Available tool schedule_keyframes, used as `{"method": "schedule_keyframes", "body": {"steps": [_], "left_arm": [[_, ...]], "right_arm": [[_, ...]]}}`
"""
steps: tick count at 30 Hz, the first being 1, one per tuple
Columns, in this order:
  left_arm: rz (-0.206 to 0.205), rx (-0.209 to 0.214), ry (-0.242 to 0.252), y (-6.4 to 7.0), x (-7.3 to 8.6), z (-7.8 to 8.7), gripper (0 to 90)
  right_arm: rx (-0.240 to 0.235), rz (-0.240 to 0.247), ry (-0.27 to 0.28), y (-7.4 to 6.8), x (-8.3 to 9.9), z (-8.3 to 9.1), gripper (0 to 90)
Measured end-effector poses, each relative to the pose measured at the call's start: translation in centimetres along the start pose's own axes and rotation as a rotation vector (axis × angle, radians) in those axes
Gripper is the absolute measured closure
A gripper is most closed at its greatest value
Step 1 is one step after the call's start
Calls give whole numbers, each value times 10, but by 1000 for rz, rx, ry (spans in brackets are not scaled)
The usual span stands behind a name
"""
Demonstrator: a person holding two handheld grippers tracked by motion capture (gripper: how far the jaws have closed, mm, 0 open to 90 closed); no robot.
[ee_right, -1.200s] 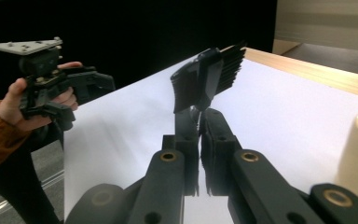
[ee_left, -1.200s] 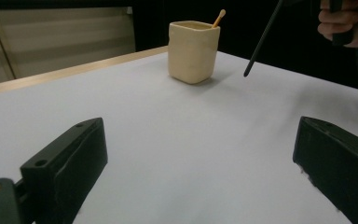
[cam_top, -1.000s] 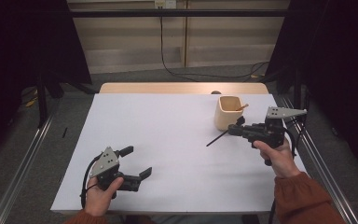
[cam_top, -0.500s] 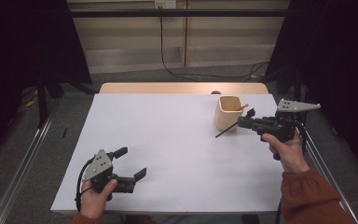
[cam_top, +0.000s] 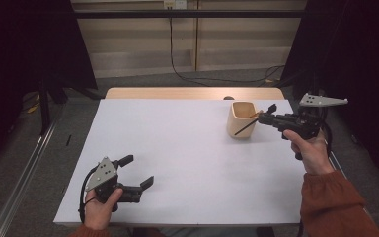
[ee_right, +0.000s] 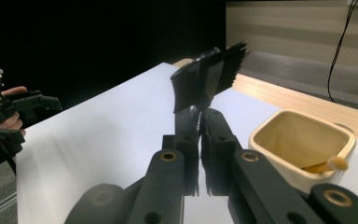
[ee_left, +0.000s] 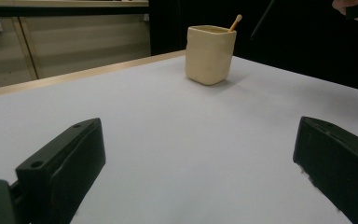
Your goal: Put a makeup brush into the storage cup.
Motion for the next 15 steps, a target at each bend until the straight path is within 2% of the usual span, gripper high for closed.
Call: {"method": "schedule_keyframes", "body": {"steps": [7, 15], "left_arm": [[-1, 12, 4, 3, -1, -4, 21], [0, -1, -3, -1, 1, 0, 21]], "right_arm": [[8, 15, 23, 6, -15, -3, 854], [19, 42, 42, 8, -29, -2, 854]]}}
Point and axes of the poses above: each handheld gripper's, and its own axes: z roughly backward along the jaws, x roughly out of its underside, y roughly to its right, the point moved 10 cm from there along -z, roughly forward along the jaws, and after that the axes turned 9 degrees about x, right-handed, at the moved point
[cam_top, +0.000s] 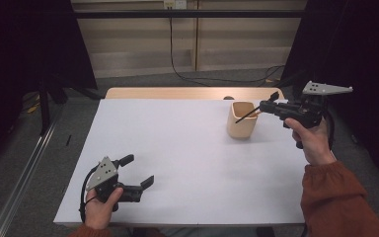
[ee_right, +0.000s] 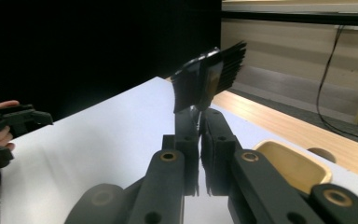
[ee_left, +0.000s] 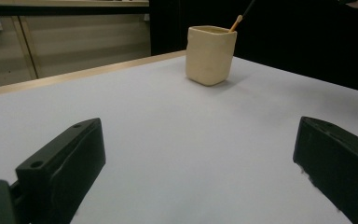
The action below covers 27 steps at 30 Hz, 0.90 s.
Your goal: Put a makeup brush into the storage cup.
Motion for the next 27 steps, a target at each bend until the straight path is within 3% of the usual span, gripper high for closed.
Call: {"method": "schedule_keyframes", "body": {"steps": [6, 19, 27], "left_arm": [[-4, -5, -2, -1, 0, 0, 20], [-4, 0, -4, 0, 1, 0, 20], [-3, 6, -6, 2, 1, -1, 20]], "right_arm": [[4, 12, 32, 3, -13, 2, 854], [61, 18, 25, 18, -30, -1, 854], [88, 30, -4, 24, -23, -13, 854]]}}
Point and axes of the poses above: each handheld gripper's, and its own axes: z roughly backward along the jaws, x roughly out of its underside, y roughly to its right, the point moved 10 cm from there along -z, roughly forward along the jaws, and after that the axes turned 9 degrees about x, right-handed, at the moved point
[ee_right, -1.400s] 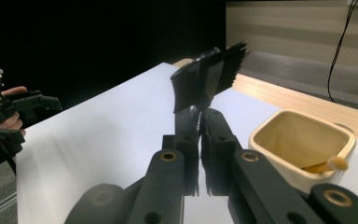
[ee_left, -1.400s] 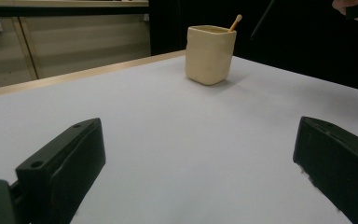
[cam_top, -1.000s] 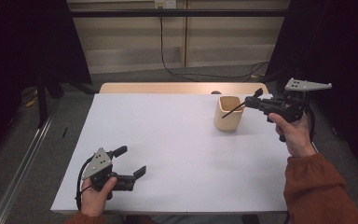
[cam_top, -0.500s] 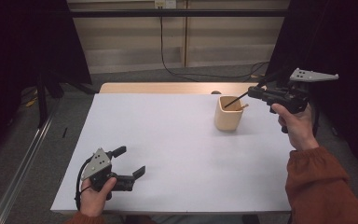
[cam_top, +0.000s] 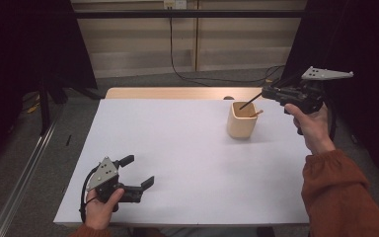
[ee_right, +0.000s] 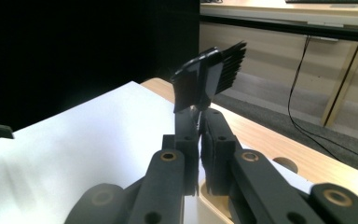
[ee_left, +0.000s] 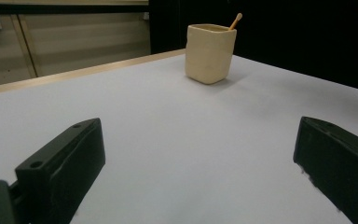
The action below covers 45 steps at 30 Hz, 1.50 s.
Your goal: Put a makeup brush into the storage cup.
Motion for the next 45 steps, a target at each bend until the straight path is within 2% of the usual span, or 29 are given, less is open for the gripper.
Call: {"method": "schedule_keyframes", "body": {"steps": [16, 40, 45], "left_arm": [[-2, -4, -6, 1, 1, 0, 20], [-5, 3, -12, 1, 1, 0, 20], [-3, 5, -11, 1, 2, 1, 20]], "right_arm": [[64, 14, -73, 14, 16, -20, 854], [71, 5, -152, 18, 50, -41, 854], [71, -7, -153, 19, 55, -45, 854]]}}
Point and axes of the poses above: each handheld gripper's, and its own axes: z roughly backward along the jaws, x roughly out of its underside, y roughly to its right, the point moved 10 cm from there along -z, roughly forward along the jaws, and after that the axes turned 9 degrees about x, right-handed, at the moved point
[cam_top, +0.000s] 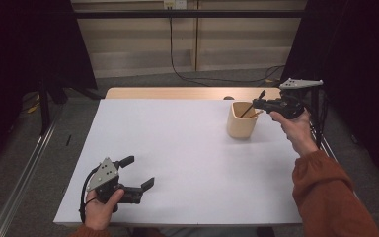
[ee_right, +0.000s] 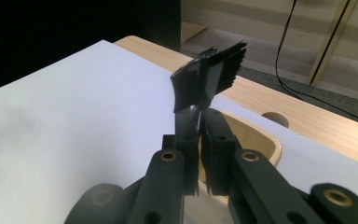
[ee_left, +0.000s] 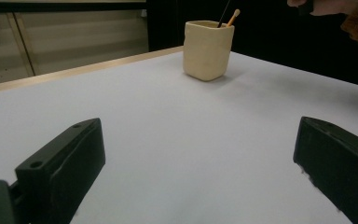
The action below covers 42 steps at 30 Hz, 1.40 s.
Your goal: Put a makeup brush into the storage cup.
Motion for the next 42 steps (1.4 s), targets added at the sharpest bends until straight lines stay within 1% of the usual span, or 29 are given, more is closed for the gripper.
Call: {"method": "schedule_keyframes", "body": {"steps": [2, 5, 10, 15, 17, 19, 24, 27, 31, 32, 33, 38, 40, 41, 42], "left_arm": [[1, 1, 2, 0, 0, 0, 20], [1, 0, 1, 0, 0, 0, 20], [2, -3, 0, -1, 0, 0, 20], [5, -1, 7, -1, 0, 0, 20], [5, 1, 2, -1, 0, 0, 21], [7, 2, 8, -1, 0, 0, 21], [10, 5, 3, -1, 0, 1, 21], [10, 6, 1, -1, 0, 0, 22], [14, 5, 5, -2, 0, 0, 22], [12, 4, 2, -2, 0, 0, 22], [13, 4, 2, -2, 0, 0, 22], [15, 5, 0, -1, 0, -1, 23], [10, 6, 0, -2, 0, -2, 23], [10, 7, 0, -2, 0, -2, 23], [13, 8, 1, -2, 0, -3, 23]], "right_arm": [[-7, 9, 17, -3, -1, 1, 854], [-3, 18, 8, -4, 1, 0, 854], [-4, -13, 0, 0, 7, -3, 853], [-5, -19, 3, 1, 10, -5, 853], [-8, -25, 5, 0, 10, -5, 852], [-9, -25, -3, -1, 12, -6, 851], [-10, -43, 0, 1, 16, -9, 850], [-13, -46, -3, 0, 19, -9, 841], [-6, -53, 7, 2, 18, -9, 772], [-14, -58, 10, 1, 19, -10, 760], [-12, -56, 11, 1, 19, -10, 741], [-14, -64, 25, 1, 22, -10, 622], [-8, -71, 31, 2, 23, -10, 563], [-7, -71, 34, 2, 23, -10, 551], [-1, -76, 43, 3, 22, -9, 507]]}}
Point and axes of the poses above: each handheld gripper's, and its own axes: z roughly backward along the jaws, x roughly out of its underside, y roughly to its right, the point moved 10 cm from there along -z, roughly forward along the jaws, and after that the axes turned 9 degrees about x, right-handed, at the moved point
